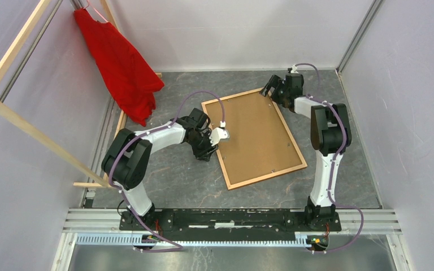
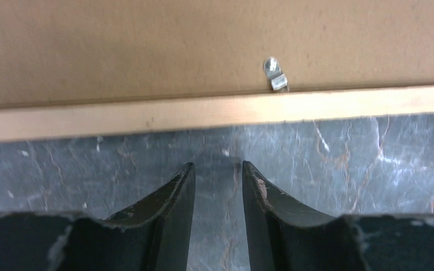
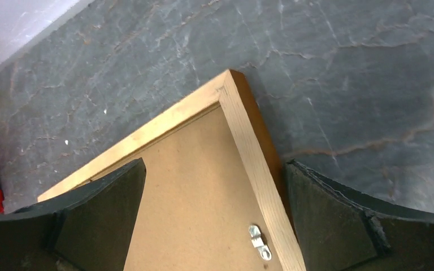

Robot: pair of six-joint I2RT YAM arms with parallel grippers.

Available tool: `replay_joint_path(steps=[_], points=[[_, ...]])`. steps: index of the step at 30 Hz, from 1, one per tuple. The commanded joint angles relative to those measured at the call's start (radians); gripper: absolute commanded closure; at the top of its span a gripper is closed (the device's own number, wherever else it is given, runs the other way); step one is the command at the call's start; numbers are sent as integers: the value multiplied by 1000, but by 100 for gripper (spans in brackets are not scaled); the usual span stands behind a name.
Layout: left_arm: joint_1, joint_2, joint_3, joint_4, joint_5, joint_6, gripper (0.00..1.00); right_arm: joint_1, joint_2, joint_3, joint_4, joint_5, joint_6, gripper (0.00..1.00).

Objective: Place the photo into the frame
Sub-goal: Adjust the photo frame at the center of the board.

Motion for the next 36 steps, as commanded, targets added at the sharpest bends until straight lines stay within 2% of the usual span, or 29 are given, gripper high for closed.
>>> replay_joint_path(steps=[1, 5, 11, 16, 22, 26, 28, 31, 36], points=[[-54, 42, -16, 96, -60, -50, 57, 18, 74, 81, -5, -73, 39, 2], [-106, 53, -15, 87, -53, -56, 57, 72, 140, 174, -26, -132, 41, 2], [-226, 58, 13, -13, -8, -41, 55, 227, 243, 344, -34, -247, 44, 2], [-338, 54, 33, -99, 50, -43, 50, 337, 289, 421, -60, -318, 15, 2], [-353, 30, 57, -192, 108, -34, 41, 319, 250, 439, -110, -282, -57, 2], [-334, -28, 81, -285, 89, -7, 34, 263, 164, 397, -107, -234, -80, 2], [-303, -73, 97, -332, 93, 11, 28, 226, 105, 336, -87, -220, -72, 2], [-233, -141, 122, -411, 126, 66, 25, 180, -5, 211, -56, -192, -75, 2], [11, -212, 186, -487, 167, 156, 27, 173, -201, 4, -106, -101, -149, 2]])
